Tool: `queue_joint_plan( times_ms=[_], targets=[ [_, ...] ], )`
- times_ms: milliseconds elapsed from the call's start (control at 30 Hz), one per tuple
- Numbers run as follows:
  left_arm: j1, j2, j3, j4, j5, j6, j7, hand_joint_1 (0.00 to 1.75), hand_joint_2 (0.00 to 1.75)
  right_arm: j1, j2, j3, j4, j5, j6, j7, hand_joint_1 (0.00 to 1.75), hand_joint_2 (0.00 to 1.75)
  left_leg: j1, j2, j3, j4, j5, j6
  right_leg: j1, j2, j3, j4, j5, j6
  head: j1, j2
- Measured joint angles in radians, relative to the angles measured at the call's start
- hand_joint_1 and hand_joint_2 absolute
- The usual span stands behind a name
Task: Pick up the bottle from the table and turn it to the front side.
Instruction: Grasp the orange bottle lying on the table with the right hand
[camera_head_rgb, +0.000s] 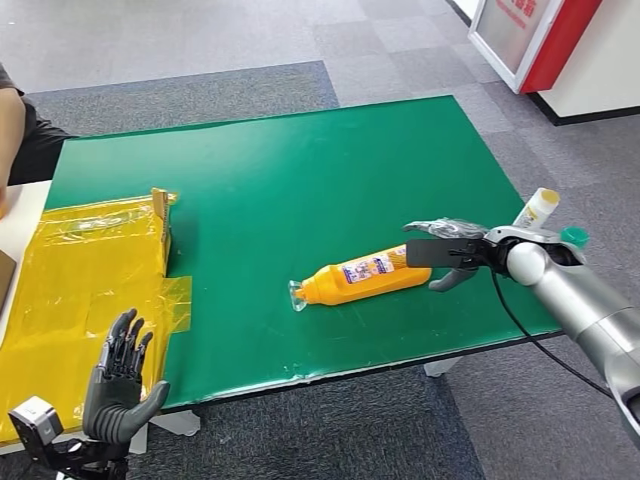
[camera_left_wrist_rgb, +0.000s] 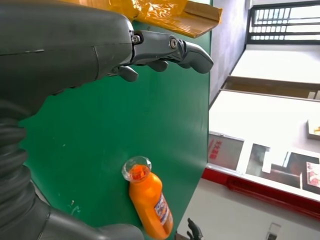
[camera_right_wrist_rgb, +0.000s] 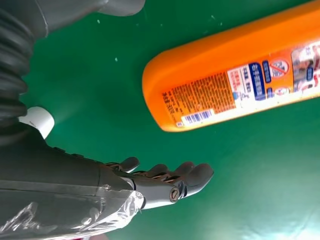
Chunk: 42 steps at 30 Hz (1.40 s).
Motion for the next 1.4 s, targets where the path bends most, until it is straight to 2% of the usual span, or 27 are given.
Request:
queue_joint_plan(
  times_ms=[200,600,1067,1300,1333,1400],
  targets=[
    [-0.010,0.003,-0.012,0.015,0.003,-0.001,0.000,0.00,1.75,-0.009,0.010,0.074,0.024,-0.025,-0.039,0.010,0.00,1.75,0.000,0.000,0.000,0.000,0.000,0.000,0.000,0.000,0.000,0.000,0.000,0.000,0.000,0.000],
    [-0.031,0.008,-0.040,0.035,0.003,0.001,0.000,0.00,1.75,-0.037,0.137,0.148,0.140,-0.006,-0.157,0.048,0.00,1.75,0.000,-0.001,0.000,0.000,0.001,-0.001,0.000,-0.001,0.000,0.000,0.000,0.000,0.000,0.000],
    [-0.038,0.010,-0.054,0.037,0.007,-0.001,0.007,0.00,1.75,-0.057,0.216,0.160,0.246,0.045,-0.146,0.074,0.00,1.75,0.000,-0.001,0.000,0.000,0.001,-0.001,0.000,-0.001,0.000,0.000,0.000,0.000,0.000,0.000],
    [-0.041,0.011,-0.060,0.040,0.010,-0.001,0.008,0.00,1.75,-0.056,0.230,0.164,0.309,0.053,-0.144,0.068,0.00,1.75,0.000,-0.001,0.000,0.000,0.001,-0.001,0.000,-0.001,0.000,0.000,0.000,0.000,0.000,0.000],
    [-0.042,0.011,-0.061,0.040,0.010,-0.001,0.008,0.00,1.75,-0.056,0.232,0.164,0.315,0.054,-0.144,0.068,0.16,1.75,0.000,-0.001,-0.001,0.000,0.001,-0.001,0.000,-0.001,0.000,0.000,0.000,0.000,0.000,0.000],
    [-0.042,0.012,-0.062,0.041,0.010,-0.002,0.008,0.00,1.75,-0.056,0.234,0.164,0.327,0.056,-0.143,0.068,1.03,1.75,0.000,-0.001,0.000,0.000,0.001,-0.001,0.000,-0.001,0.000,0.000,0.000,0.000,0.000,0.000]
  ],
)
